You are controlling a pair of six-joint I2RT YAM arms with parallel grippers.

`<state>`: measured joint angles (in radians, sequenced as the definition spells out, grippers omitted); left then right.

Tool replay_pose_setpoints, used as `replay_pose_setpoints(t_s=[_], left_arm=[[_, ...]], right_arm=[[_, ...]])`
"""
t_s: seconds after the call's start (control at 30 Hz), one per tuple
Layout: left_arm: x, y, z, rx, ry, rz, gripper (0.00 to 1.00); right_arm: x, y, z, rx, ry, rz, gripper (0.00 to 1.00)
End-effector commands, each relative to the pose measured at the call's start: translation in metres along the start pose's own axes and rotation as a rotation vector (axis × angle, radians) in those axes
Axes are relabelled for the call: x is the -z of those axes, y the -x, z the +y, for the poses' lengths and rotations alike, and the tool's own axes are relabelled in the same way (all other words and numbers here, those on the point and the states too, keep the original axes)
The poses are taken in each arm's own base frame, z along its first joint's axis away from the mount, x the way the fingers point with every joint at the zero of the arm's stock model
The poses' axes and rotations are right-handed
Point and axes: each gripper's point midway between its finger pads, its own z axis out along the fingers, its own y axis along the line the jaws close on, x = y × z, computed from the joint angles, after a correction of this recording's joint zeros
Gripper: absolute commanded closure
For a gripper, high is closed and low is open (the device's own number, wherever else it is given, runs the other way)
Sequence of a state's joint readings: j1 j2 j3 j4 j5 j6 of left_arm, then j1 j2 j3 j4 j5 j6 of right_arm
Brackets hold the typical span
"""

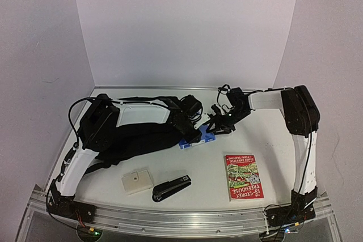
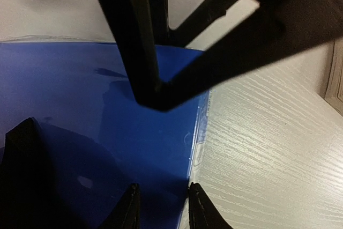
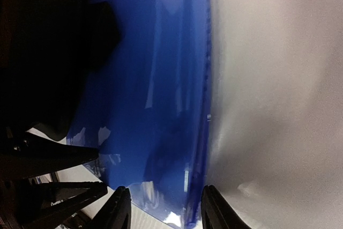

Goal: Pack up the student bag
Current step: Pick up the files from the center of the board.

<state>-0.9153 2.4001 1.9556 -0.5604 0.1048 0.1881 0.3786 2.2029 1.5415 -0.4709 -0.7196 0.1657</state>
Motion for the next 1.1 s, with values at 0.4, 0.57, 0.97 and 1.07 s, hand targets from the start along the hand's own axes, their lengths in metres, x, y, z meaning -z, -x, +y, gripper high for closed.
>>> replay_pose_setpoints(t_s=[0.4, 0.57, 0.97, 1.07], left_arm=[[0.042, 0.023, 0.009, 0.051, 0.006, -0.078, 0.56], [0.084, 0.048, -0.001, 0.067, -0.036, -0.165, 0.27], [0.188, 0.087, 0.002, 0.136, -0.083, -0.374, 0.0], [0.197, 0.079, 0.016, 0.136, -0.06, -0.39, 0.0]], right_arm=[[0.032, 0.029, 0.037, 0.01, 0.151, -0.071, 1.0], [0.076, 0.032, 0.041, 0.072, 0.111, -0.138, 1.0], [0.152, -0.01, 0.071, 0.406, -0.049, -0.096, 1.0], [0.162, -0.027, 0.071, 0.496, -0.11, -0.045, 1.0]])
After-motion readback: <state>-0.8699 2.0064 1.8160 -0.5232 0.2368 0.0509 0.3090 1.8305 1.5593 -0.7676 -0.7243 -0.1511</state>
